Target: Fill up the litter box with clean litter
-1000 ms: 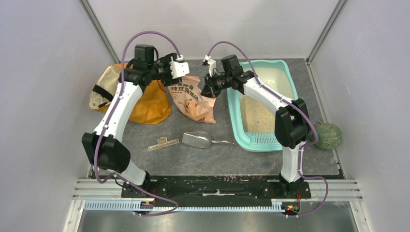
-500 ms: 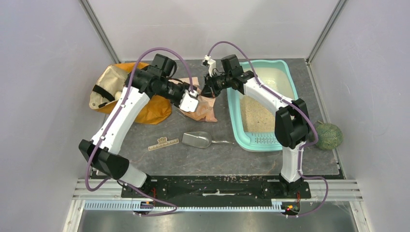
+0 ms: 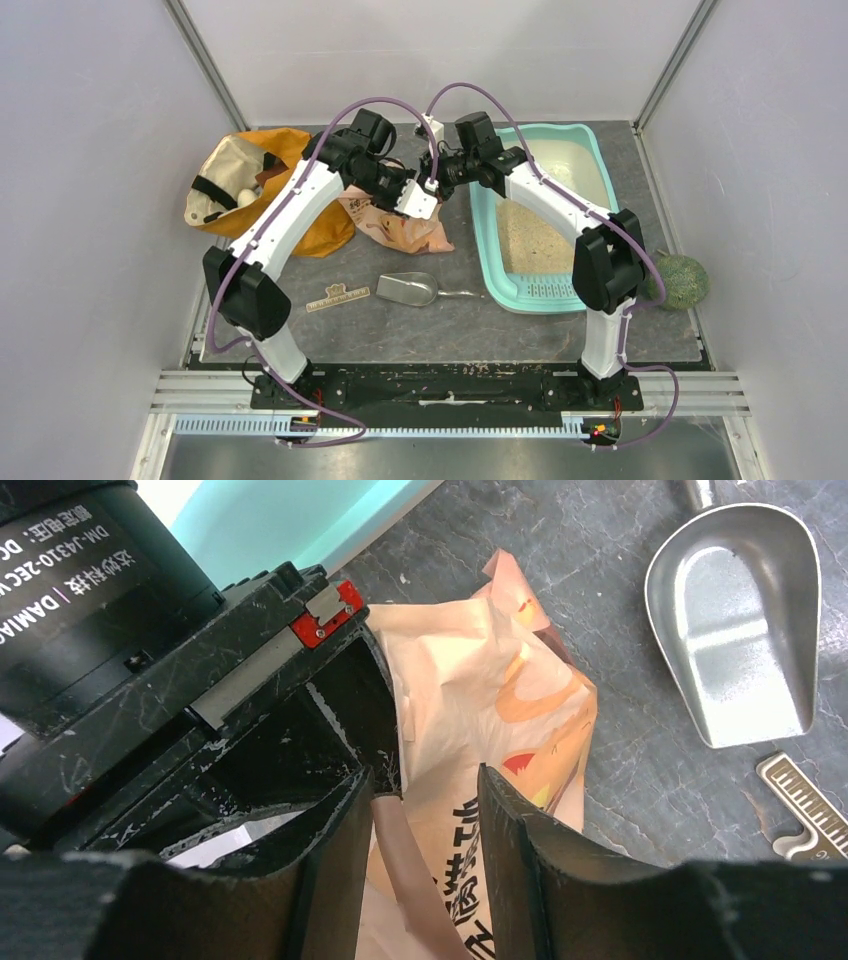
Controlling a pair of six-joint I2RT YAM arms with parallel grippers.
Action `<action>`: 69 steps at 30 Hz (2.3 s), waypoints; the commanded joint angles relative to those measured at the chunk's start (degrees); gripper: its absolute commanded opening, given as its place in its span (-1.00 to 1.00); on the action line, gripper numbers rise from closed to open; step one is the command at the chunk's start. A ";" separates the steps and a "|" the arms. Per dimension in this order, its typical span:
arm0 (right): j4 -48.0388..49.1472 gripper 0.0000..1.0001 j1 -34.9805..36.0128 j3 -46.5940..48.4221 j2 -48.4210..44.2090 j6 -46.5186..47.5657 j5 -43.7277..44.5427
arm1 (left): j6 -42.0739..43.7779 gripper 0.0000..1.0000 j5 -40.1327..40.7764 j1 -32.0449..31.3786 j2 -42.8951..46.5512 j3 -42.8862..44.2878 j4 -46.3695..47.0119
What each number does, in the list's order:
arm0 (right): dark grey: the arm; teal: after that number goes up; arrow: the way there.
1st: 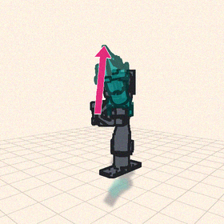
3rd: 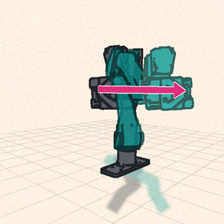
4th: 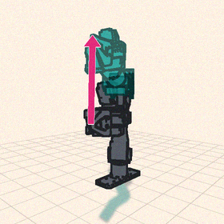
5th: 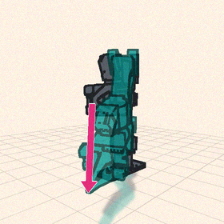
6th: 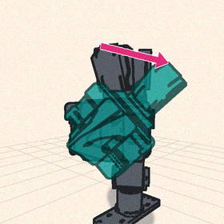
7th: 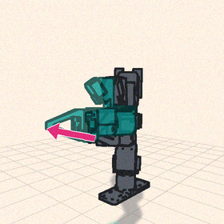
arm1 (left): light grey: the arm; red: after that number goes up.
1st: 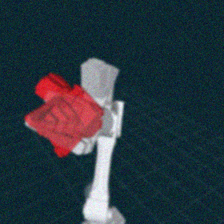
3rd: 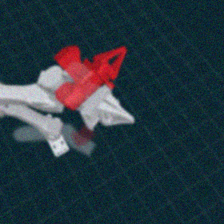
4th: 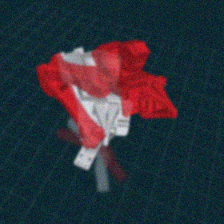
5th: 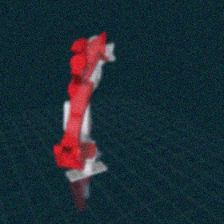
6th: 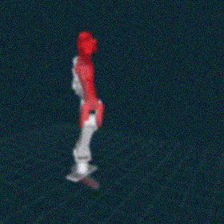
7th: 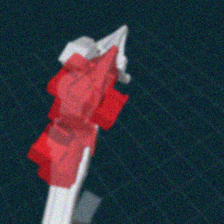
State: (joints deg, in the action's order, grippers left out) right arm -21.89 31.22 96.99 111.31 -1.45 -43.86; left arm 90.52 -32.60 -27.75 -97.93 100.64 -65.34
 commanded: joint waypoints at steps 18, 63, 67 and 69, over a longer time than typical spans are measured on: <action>5.38 -1.00 0.15 0.45 -5.48 2.35 -2.92 | 3.49 -0.30 6.93 -0.41 -6.65 8.08 -12.76; 8.94 -1.00 -3.36 -5.27 -6.77 2.10 -8.85 | -10.46 0.82 12.81 2.00 11.42 -12.48 21.07; 8.73 -1.00 -3.80 -5.03 -6.60 3.04 -9.54 | -3.47 0.83 12.06 2.67 11.60 -11.46 14.17; 8.19 -1.00 -3.91 -4.59 -6.20 3.48 -10.49 | -1.92 0.84 13.62 2.70 11.38 -11.09 12.22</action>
State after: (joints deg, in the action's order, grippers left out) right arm -17.23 27.90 90.94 109.23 0.47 -48.12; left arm 82.08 -21.04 -25.80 -87.83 87.85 -51.46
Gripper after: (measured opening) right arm 0.008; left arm 0.915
